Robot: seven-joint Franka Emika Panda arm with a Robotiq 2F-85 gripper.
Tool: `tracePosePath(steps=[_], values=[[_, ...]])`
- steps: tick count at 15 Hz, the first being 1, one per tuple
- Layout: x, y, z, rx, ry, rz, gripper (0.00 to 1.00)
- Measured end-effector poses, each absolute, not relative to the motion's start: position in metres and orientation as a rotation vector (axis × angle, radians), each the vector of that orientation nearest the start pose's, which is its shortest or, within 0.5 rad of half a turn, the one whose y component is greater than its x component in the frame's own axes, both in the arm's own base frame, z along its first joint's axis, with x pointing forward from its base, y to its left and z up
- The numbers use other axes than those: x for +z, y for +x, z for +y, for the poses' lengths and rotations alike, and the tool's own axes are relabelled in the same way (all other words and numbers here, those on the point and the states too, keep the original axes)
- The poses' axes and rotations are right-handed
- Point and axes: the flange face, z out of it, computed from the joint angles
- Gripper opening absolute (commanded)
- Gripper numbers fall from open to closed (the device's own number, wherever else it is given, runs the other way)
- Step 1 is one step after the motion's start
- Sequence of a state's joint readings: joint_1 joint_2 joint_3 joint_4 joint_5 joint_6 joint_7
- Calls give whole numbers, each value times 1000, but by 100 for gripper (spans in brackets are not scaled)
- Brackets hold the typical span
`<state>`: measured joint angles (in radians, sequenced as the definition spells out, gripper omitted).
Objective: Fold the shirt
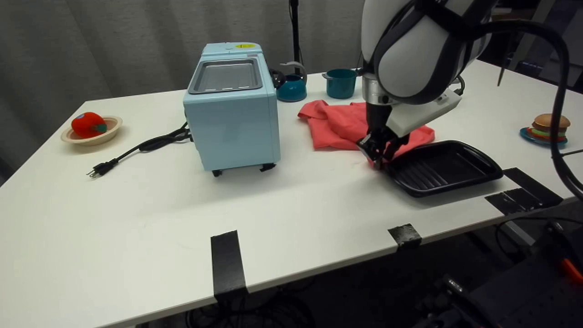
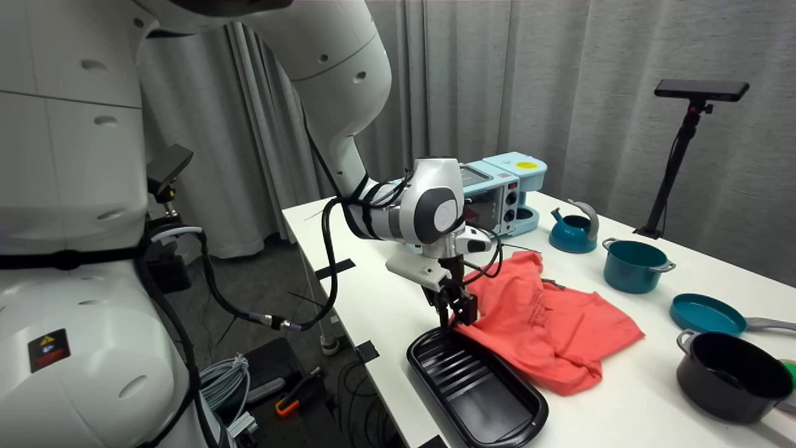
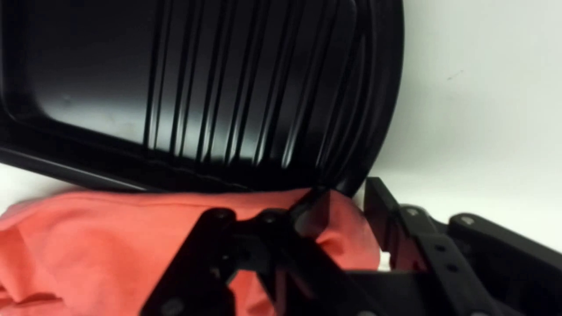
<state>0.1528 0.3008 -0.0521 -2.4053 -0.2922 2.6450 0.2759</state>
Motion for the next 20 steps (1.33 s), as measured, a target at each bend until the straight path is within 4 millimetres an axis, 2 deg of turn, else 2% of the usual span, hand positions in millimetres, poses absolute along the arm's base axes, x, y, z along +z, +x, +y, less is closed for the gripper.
tracePosePath(steps=[4, 7, 13, 16, 20], values=[[185, 486, 62, 22, -3287, -136, 1], [195, 490, 62, -23, -3283, -133, 1], [260, 512, 61, -240, -3263, -108, 1], [291, 528, 44, -353, -3272, -78, 1], [323, 556, -8, -512, -3333, 53, 1]])
